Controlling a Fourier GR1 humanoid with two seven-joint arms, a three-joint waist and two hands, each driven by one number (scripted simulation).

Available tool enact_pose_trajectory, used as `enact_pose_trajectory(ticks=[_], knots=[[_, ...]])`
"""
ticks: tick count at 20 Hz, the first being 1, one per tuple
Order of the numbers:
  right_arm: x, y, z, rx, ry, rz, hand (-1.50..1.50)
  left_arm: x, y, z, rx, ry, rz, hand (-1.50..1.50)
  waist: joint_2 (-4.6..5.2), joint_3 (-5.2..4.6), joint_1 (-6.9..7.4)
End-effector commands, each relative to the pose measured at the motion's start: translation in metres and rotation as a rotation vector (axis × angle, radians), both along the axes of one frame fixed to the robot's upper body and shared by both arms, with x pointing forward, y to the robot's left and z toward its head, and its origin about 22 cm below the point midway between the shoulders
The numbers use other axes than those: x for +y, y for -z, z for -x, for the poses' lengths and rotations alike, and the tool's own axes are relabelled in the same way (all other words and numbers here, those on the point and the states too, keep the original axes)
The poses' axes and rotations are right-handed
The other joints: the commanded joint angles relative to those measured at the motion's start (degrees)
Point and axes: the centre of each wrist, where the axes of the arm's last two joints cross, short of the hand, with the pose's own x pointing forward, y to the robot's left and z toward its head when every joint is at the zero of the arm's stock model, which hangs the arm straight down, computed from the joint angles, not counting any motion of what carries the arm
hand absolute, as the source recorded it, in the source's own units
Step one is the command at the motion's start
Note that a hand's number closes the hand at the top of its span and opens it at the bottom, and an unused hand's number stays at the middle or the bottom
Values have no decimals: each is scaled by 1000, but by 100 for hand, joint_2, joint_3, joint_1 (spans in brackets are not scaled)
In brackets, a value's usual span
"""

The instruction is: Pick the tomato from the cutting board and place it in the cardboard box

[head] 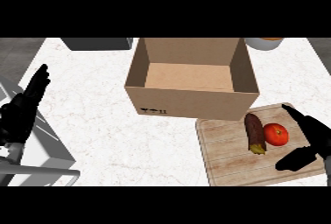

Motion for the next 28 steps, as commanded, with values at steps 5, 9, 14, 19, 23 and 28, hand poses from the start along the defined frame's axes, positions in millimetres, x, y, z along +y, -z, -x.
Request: enact_pose_trajectory(ticks=[5, 9, 14, 19, 23, 28], knots=[[15, 17, -9, -19, 16, -14, -150, -9, 44, 25, 120, -4, 109, 0, 75, -169, 96], [9, 22, -1, -4, 2, -26, -150, -30, 52, 29, 117, -14, 117, 0, 62, -167, 26], [9, 18, -14, 6, 5, -11, -150, -22, 47, 16, 104, -12, 94, 0, 84, -169, 7], [17, 61, 2, 48, -6, 28, -150, -19, 35, 22, 111, -3, 104, 0, 68, -161, 68], [-1, 50, -12, 30, 2, -60, 150, -21, 54, 22, 114, -29, 94, 0, 92, -166, 29], [-4, 39, -17, -102, -5, 144, 150, -28, 46, 28, 102, 6, 110, 0, 69, -167, 95]])
